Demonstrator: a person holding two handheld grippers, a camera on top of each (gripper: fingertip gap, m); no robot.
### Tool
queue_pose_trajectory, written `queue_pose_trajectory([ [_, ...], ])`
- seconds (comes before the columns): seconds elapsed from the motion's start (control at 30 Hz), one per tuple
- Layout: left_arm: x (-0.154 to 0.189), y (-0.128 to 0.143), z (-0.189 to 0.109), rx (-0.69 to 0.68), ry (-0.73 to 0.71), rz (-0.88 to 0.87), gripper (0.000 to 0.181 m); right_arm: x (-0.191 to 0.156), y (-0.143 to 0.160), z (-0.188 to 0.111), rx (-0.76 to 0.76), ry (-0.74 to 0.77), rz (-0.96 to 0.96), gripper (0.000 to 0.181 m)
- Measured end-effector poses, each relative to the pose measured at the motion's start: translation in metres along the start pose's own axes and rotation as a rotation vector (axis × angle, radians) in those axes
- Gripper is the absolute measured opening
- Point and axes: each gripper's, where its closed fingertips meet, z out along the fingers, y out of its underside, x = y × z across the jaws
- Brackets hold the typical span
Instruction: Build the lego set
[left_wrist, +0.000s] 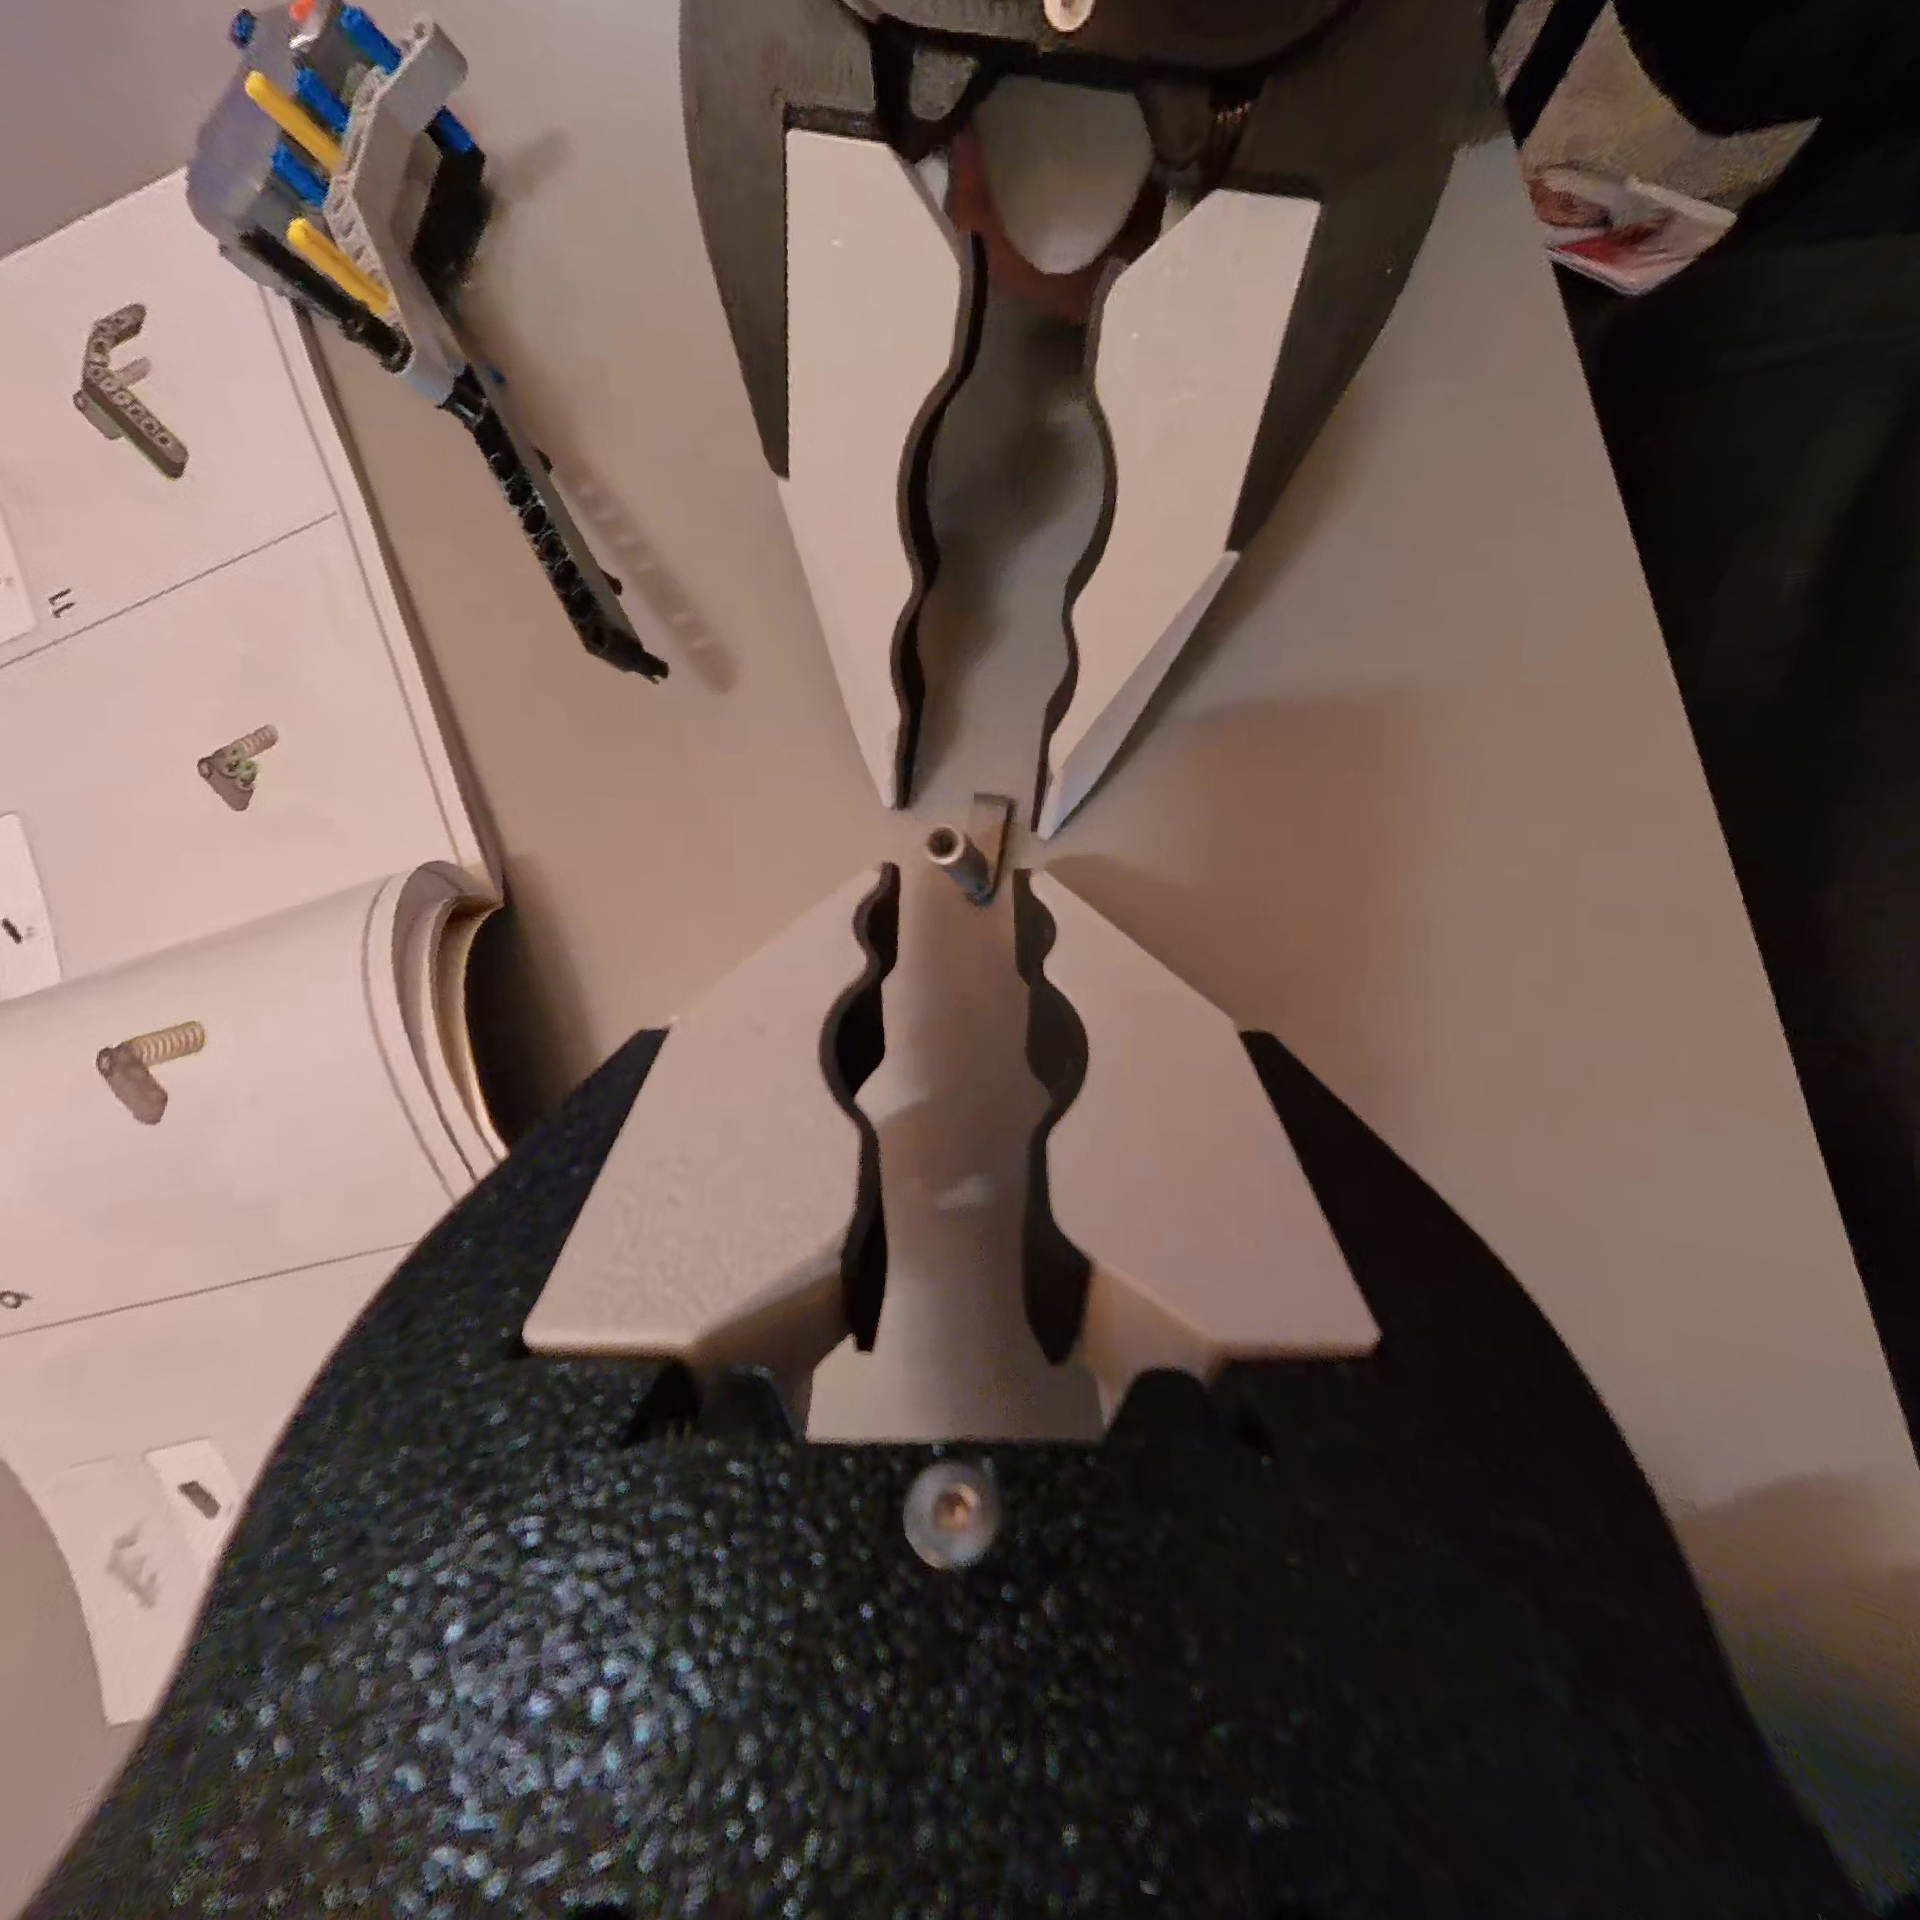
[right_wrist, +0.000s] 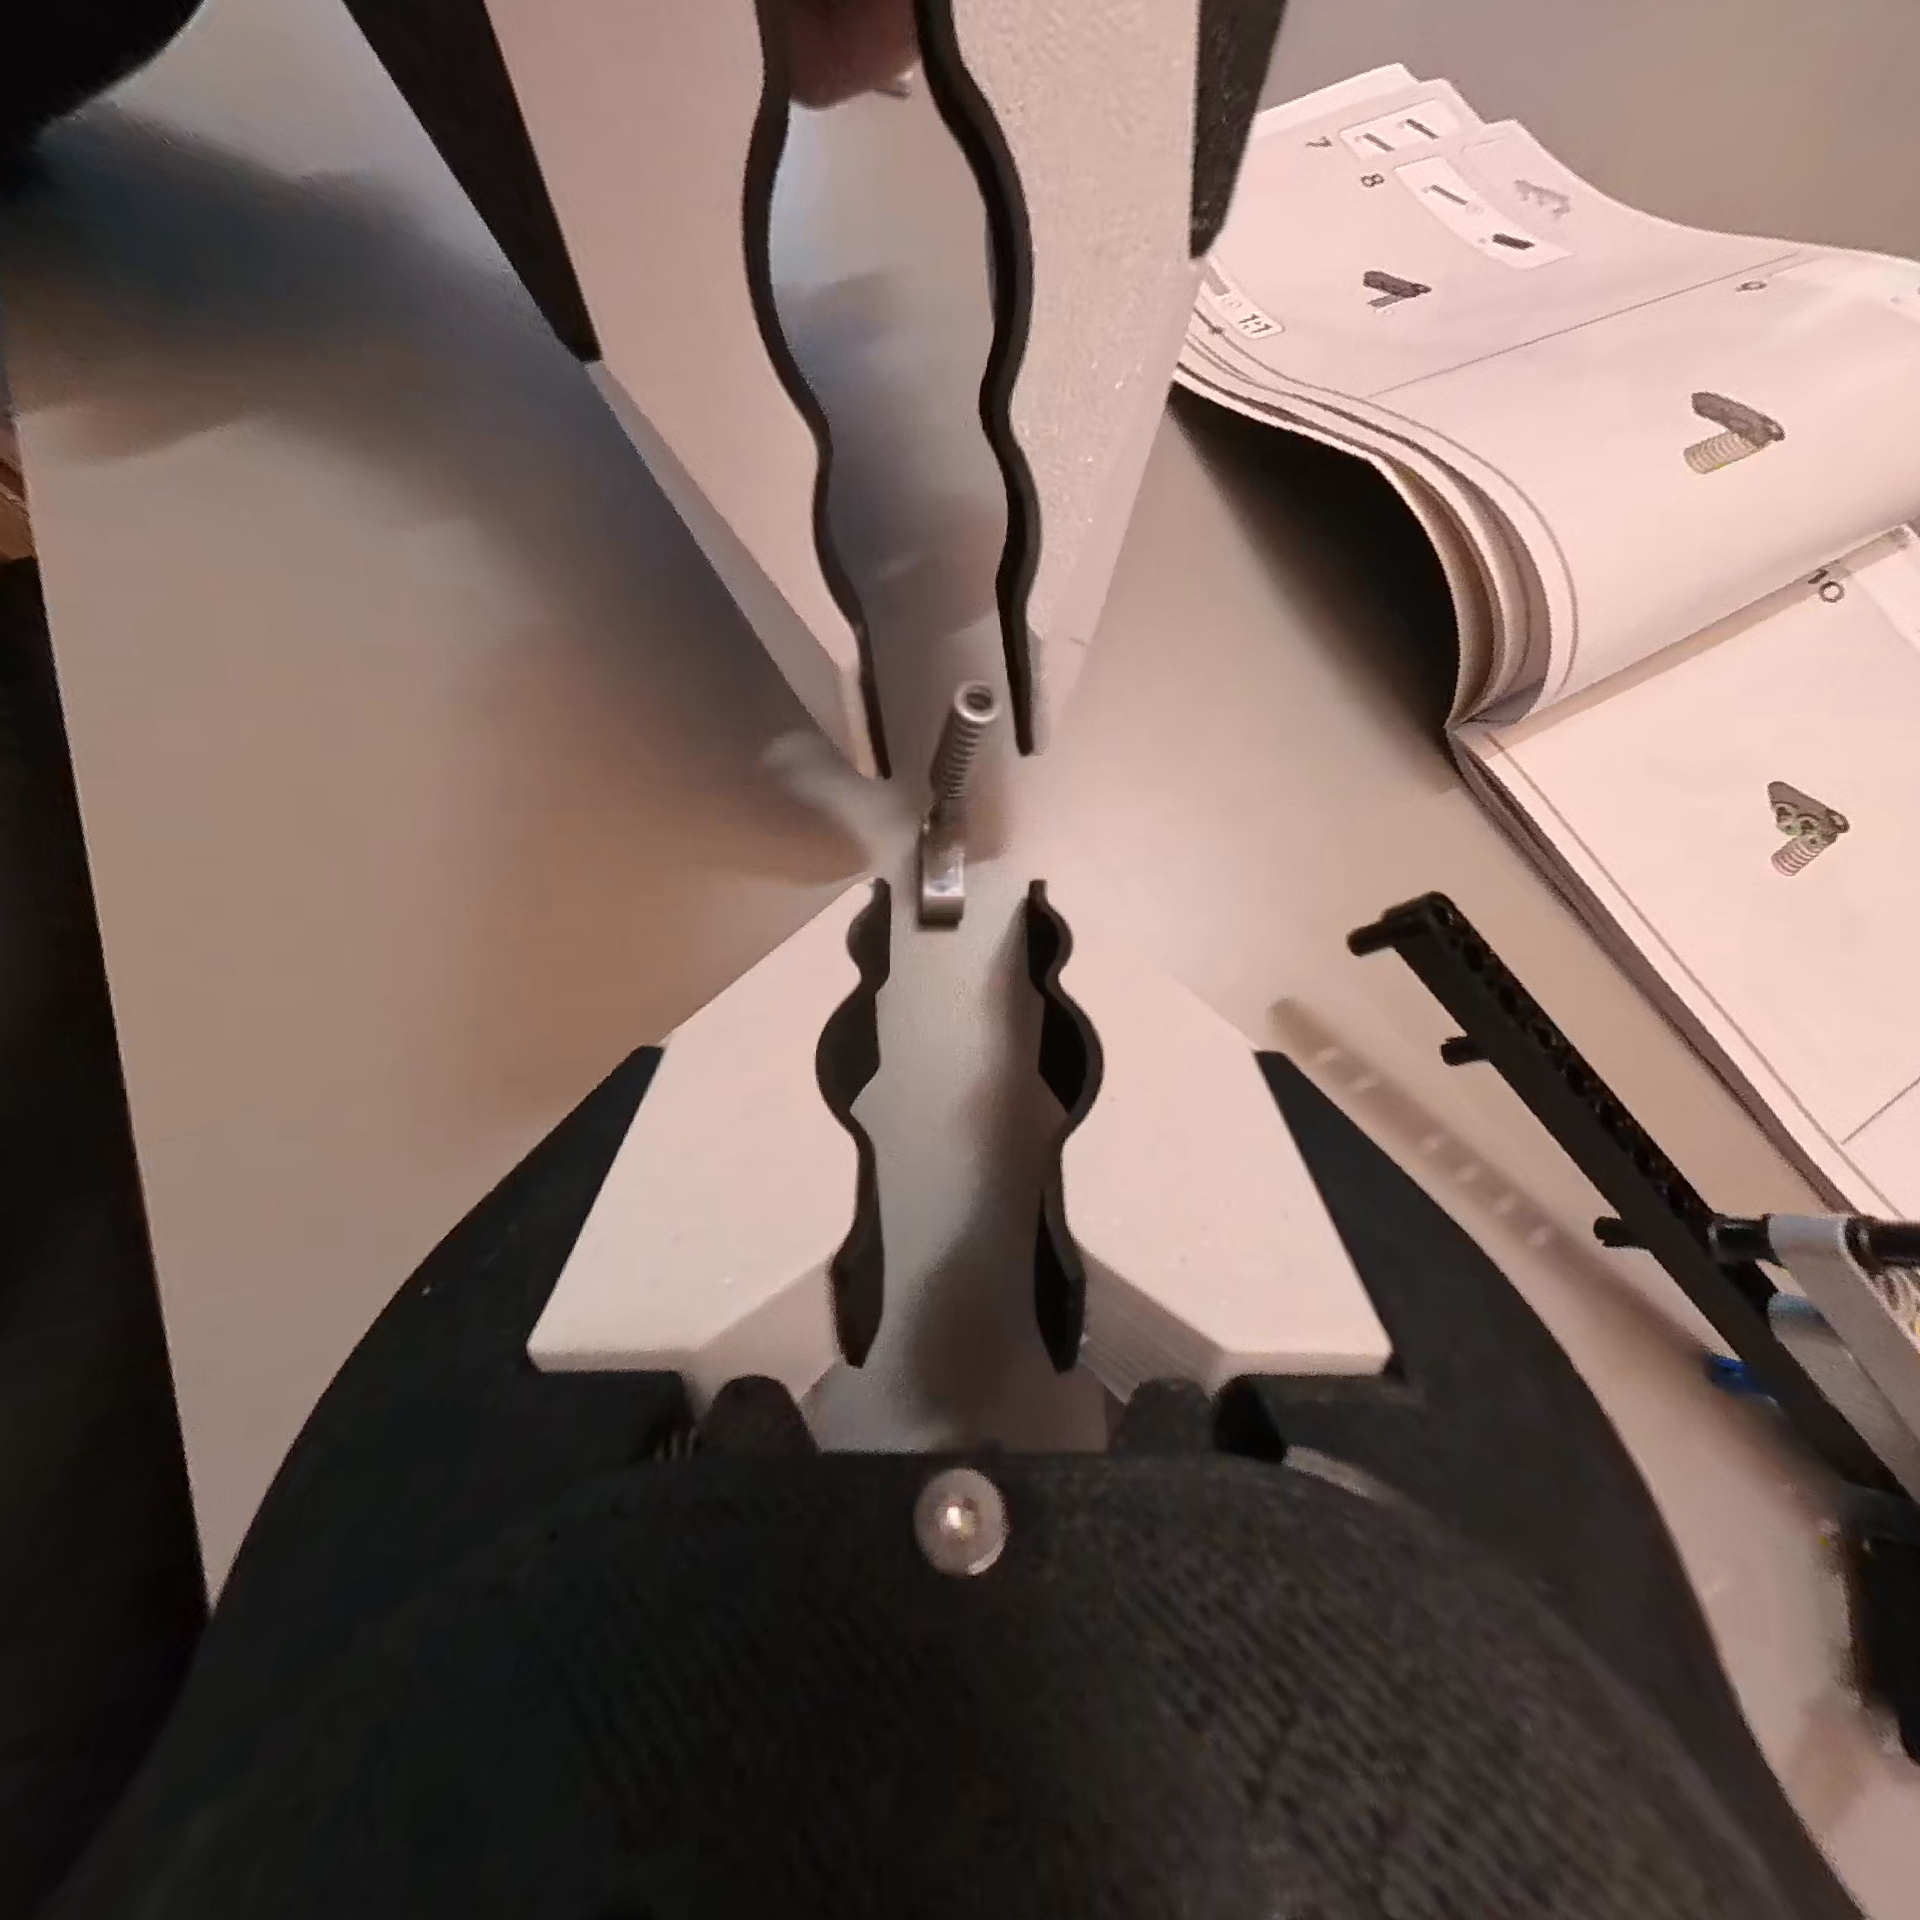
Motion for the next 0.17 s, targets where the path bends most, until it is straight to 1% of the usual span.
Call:
queue_pose_trajectory([
  [0.03, -0.0007, 0.0, 0.0002, 0.012, -0.008, -0.008, 0.017, 0.002, 0.0007, -0.0009, 0.001, 0.009, 0.001, 0.026],
  [0.1, -0.0022, -0.0009, 0.001, 0.043, -0.023, -0.031, 0.014, 0.0006, 0.0006, -0.0023, 0.006, -0.001, -0.008, 0.026],
  [0.17, 0.0009, -0.0028, 0.0025, 0.078, -0.008, -0.044, 0.013, -0.0013, -0.0005, -0.003, 0.014, -0.012, -0.014, 0.02],
])
